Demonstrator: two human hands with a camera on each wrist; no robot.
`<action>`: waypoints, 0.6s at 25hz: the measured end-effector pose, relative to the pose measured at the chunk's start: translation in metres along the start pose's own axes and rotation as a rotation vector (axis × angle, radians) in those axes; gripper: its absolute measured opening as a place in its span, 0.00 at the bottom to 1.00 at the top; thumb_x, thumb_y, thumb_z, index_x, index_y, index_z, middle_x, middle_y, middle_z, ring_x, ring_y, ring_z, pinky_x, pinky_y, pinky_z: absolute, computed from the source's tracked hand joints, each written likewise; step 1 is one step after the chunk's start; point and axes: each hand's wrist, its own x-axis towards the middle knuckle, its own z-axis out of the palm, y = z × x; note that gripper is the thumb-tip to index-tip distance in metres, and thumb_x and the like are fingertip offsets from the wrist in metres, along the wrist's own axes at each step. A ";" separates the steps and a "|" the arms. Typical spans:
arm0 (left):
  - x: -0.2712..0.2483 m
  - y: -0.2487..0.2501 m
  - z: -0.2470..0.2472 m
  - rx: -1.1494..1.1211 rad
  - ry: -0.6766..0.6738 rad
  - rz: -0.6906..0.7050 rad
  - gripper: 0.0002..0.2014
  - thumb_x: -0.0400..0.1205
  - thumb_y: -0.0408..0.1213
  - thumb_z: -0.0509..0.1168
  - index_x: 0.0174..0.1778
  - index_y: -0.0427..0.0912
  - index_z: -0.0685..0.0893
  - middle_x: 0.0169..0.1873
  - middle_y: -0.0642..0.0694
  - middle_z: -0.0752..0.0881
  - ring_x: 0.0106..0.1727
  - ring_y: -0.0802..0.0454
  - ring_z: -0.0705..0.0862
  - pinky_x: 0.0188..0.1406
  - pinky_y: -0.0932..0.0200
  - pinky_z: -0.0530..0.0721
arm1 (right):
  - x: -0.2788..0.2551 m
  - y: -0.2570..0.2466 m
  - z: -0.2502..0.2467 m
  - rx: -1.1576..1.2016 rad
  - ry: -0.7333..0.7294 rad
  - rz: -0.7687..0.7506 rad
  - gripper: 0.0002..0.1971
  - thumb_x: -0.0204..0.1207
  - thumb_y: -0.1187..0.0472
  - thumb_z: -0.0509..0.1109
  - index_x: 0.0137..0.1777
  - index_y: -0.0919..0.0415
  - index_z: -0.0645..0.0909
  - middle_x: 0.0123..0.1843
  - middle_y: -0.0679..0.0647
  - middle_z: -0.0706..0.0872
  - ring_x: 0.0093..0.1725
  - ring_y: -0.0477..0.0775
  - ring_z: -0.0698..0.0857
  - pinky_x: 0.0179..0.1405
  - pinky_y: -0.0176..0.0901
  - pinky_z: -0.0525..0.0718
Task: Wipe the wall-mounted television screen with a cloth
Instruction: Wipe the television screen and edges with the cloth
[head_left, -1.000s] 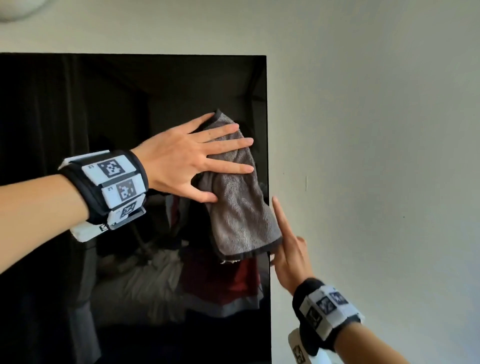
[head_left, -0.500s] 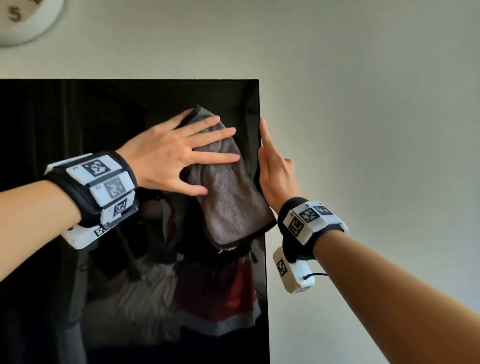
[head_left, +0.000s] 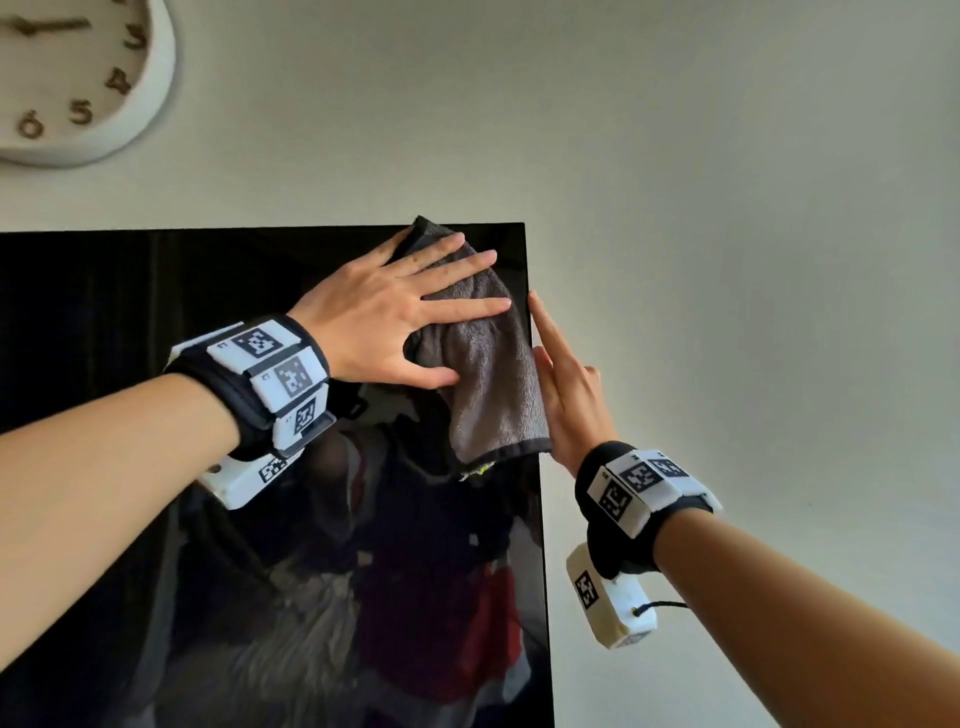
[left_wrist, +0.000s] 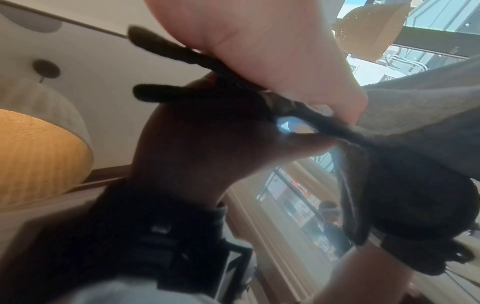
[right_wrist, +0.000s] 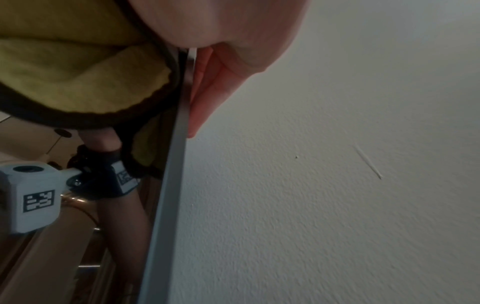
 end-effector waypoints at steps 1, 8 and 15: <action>0.002 0.001 -0.001 0.002 0.005 -0.012 0.40 0.77 0.74 0.49 0.86 0.69 0.49 0.89 0.53 0.49 0.89 0.47 0.49 0.86 0.35 0.53 | 0.008 0.000 -0.004 -0.015 0.032 -0.028 0.26 0.87 0.64 0.54 0.83 0.45 0.60 0.39 0.55 0.88 0.38 0.46 0.83 0.44 0.32 0.71; -0.014 -0.009 -0.004 0.047 -0.021 -0.039 0.38 0.80 0.74 0.45 0.87 0.67 0.47 0.89 0.52 0.48 0.89 0.47 0.49 0.85 0.41 0.49 | 0.104 -0.035 -0.025 -0.306 0.029 -0.224 0.21 0.88 0.61 0.55 0.79 0.47 0.69 0.56 0.61 0.83 0.50 0.61 0.82 0.50 0.47 0.78; -0.044 0.002 -0.003 -0.026 -0.036 -0.349 0.41 0.78 0.75 0.46 0.87 0.67 0.45 0.89 0.52 0.46 0.89 0.45 0.45 0.85 0.34 0.54 | 0.121 -0.061 -0.008 -0.553 -0.106 -0.295 0.19 0.87 0.53 0.54 0.76 0.46 0.73 0.64 0.56 0.84 0.56 0.64 0.84 0.52 0.56 0.84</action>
